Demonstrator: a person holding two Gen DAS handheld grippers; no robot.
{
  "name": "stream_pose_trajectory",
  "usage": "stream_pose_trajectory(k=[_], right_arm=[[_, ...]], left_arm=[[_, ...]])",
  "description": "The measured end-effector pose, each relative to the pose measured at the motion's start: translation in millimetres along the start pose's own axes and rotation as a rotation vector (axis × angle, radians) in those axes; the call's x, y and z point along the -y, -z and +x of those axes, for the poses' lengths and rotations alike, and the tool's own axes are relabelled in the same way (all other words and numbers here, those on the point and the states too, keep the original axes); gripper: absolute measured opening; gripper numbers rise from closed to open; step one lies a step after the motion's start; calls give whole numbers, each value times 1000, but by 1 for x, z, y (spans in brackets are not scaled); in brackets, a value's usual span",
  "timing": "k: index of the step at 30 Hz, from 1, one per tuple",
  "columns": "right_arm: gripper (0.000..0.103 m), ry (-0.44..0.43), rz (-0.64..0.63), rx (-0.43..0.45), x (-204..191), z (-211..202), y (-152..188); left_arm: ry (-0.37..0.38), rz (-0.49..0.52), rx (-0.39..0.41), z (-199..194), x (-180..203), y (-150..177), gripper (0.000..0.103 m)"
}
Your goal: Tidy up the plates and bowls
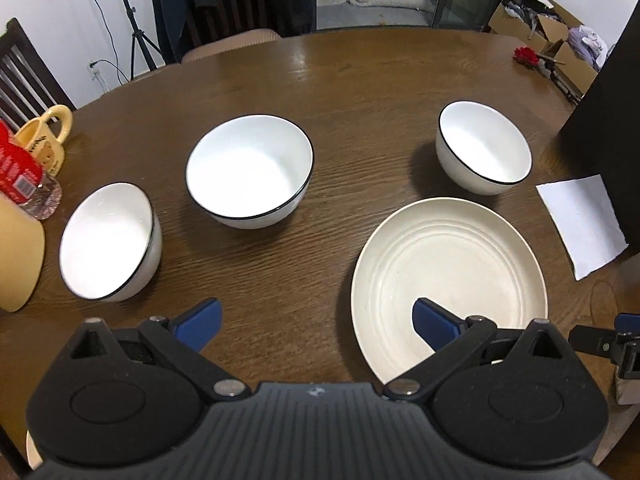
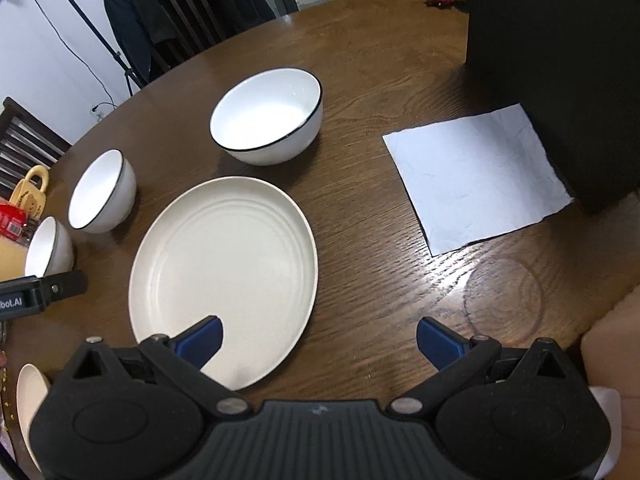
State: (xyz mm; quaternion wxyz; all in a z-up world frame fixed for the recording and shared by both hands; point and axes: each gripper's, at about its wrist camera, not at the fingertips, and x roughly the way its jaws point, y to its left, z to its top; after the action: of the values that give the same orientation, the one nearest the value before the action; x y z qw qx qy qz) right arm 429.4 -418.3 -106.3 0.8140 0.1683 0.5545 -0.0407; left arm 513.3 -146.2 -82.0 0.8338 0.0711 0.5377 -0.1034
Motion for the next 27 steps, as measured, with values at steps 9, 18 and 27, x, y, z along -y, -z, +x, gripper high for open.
stream_pose_trajectory(k=[9,18,27], right_arm=[[103,12,9,-23,3,29,-19],[98,-22,14,-51,0,51,-30],[85,-28,35,-52,3,64,-34]], left_arm=[[23,-6,-47,38,2,-17,103],[39,-12,-97,64,0,-20,103],[67,-20,-115,75,-1,-20,99]])
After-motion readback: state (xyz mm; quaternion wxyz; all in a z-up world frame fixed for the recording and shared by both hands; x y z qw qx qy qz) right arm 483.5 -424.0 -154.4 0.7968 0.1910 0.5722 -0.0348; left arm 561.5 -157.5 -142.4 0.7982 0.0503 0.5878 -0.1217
